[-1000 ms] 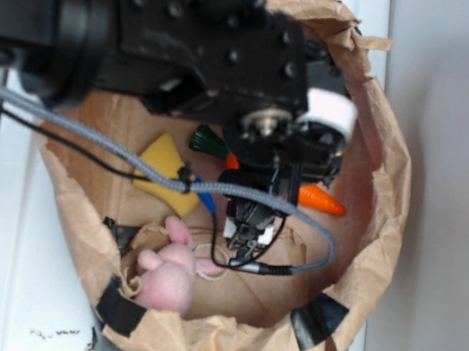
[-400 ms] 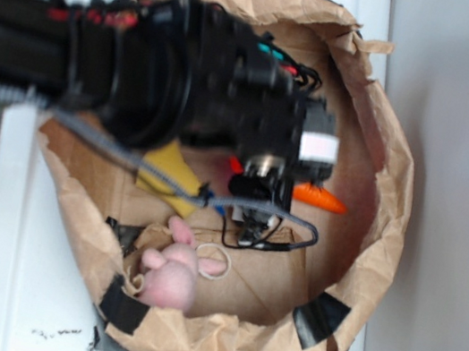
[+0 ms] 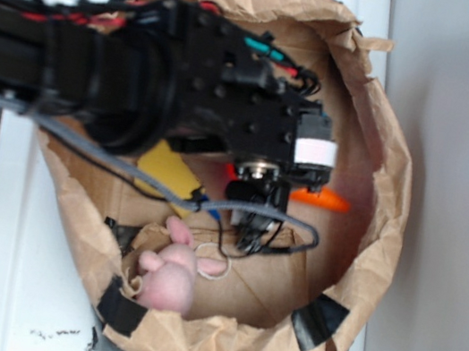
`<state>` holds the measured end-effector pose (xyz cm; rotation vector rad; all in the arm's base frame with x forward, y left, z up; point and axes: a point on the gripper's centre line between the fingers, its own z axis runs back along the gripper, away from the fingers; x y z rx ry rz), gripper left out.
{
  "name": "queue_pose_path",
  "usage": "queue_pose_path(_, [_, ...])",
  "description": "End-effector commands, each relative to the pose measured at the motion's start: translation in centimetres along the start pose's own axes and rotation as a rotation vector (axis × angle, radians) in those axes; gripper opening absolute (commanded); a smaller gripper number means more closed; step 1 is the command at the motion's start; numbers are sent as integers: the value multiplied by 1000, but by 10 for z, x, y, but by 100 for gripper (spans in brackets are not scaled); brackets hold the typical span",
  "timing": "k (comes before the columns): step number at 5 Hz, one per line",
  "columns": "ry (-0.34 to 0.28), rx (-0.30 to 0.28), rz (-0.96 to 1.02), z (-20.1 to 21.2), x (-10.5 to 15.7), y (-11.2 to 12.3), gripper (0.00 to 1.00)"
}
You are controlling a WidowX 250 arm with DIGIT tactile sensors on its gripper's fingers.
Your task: Grab the carrot.
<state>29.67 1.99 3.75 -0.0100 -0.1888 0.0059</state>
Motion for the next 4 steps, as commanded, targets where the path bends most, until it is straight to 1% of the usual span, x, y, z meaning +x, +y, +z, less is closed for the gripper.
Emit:
queue_pose_path(1, [-139,10,166,109,11,-4,0])
queue_pose_path(2, [-130,17,184,126,8,-4,0])
queue_pose_path(3, [-111,10,180,133,6,-3,0])
queue_pose_path(4, [-189,37,88,132,-1,-3,100])
